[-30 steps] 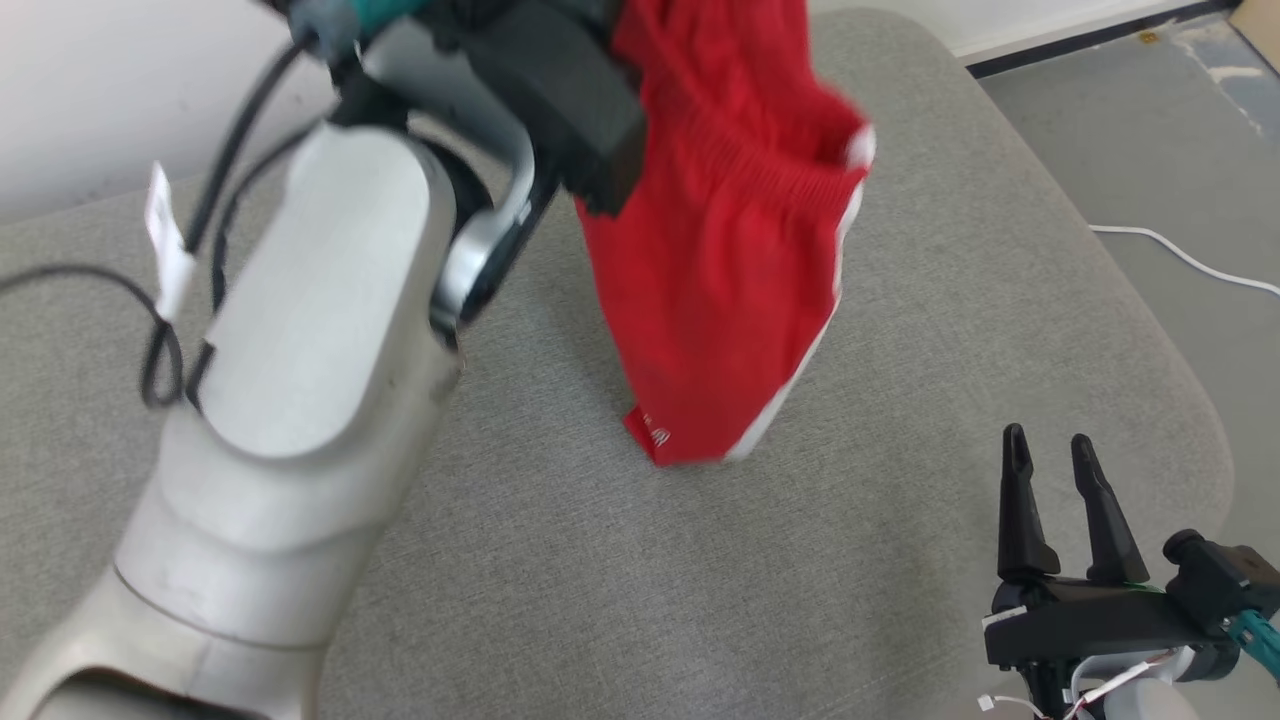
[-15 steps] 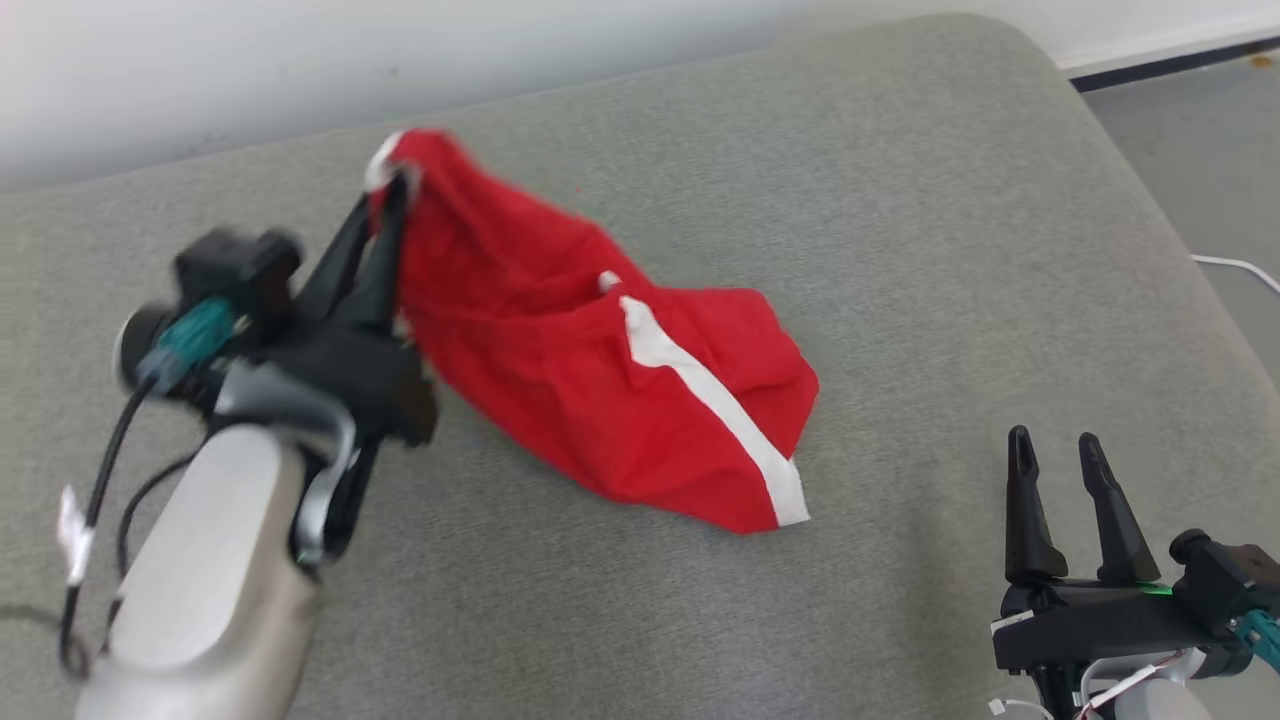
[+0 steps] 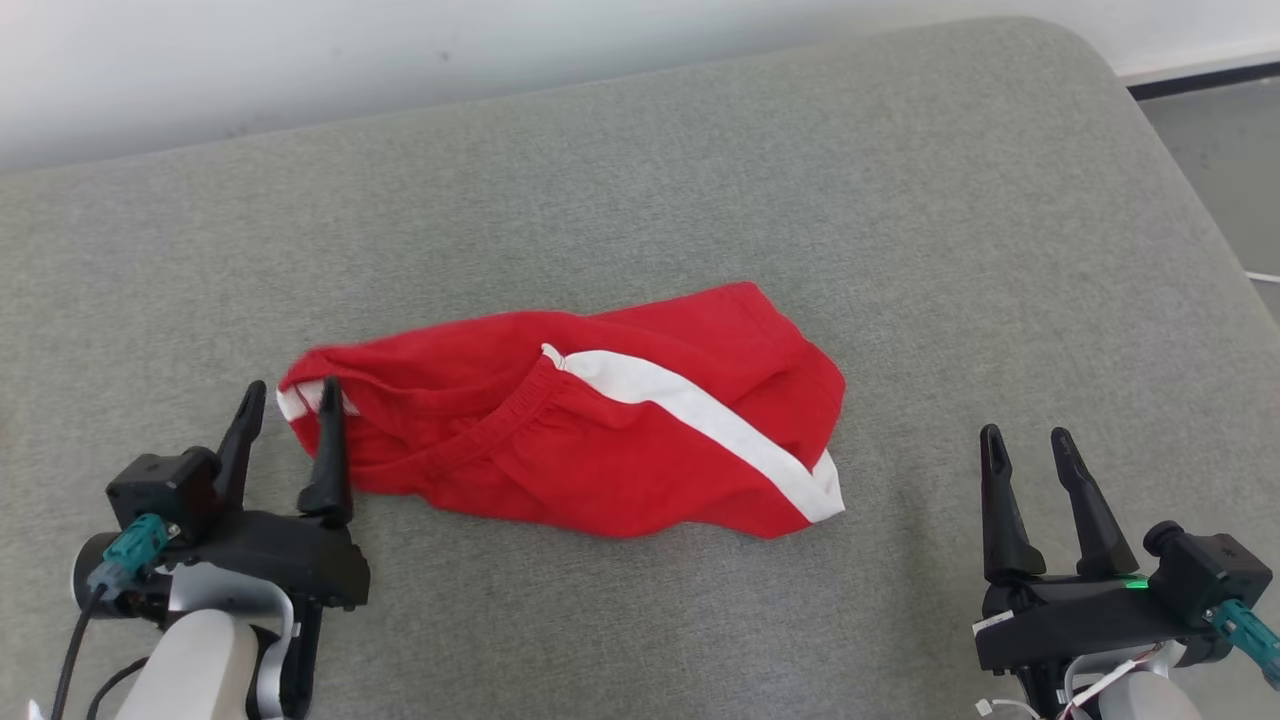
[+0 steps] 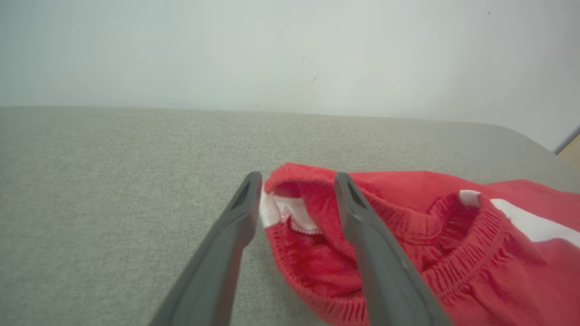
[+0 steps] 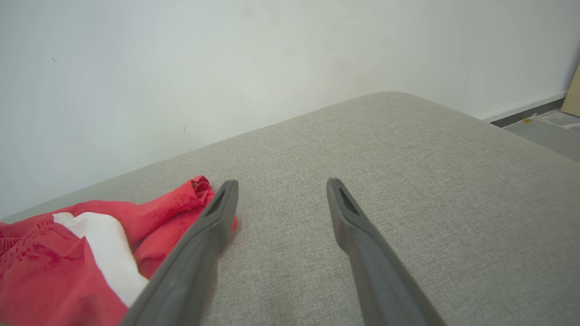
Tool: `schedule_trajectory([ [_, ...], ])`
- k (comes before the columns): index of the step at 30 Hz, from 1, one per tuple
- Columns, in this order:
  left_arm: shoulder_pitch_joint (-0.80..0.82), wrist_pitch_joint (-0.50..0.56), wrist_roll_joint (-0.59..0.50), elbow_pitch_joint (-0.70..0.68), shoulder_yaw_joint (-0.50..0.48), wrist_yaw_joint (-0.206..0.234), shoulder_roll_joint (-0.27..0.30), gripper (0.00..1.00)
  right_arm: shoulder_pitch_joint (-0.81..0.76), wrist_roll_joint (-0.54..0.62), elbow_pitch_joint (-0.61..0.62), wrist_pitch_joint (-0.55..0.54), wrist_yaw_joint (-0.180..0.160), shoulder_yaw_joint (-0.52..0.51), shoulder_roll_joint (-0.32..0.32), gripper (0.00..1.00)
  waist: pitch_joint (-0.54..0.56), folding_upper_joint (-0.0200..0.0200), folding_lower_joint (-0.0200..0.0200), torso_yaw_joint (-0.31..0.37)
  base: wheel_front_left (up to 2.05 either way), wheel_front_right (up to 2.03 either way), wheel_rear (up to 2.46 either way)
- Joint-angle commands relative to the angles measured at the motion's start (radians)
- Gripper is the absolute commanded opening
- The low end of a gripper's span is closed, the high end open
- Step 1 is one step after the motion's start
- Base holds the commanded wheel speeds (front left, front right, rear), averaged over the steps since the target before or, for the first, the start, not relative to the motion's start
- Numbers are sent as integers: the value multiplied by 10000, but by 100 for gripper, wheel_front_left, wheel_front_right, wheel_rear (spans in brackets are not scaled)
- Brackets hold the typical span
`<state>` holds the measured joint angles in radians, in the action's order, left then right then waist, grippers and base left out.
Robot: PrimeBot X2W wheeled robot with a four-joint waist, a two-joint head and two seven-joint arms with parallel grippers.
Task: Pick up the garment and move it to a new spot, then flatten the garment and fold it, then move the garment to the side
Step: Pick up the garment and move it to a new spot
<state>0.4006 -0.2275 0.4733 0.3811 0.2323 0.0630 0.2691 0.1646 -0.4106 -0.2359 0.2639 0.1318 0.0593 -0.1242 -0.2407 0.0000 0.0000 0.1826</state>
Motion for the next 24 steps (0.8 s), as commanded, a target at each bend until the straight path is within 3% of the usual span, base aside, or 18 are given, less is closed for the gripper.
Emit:
schedule_trajectory([
  [1, -131, -155, -72, -92, -61, 31, -70, 100, 13, 15, 24, 9, -21, -7, -57, 100, 134, 0, 0, -175, 0, 0, 0],
  [7, -331, -374, -471, -896, -451, 147, -79, 100, -213, 115, 77, 9, -21, 1, -127, 100, 533, 0, 0, -669, 0, 0, 0],
  [15, -1513, -369, -1522, -3146, -1318, 28, -332, 100, -443, 241, 151, 9, -21, 19, -193, 100, 1031, 0, 0, -1170, 0, 0, 0],
  [24, -2908, -372, -2168, -3998, -1952, -51, -759, 100, -750, 394, 392, -76, -21, -122, -270, 100, 1407, 0, 0, -1551, 0, 0, 0],
])
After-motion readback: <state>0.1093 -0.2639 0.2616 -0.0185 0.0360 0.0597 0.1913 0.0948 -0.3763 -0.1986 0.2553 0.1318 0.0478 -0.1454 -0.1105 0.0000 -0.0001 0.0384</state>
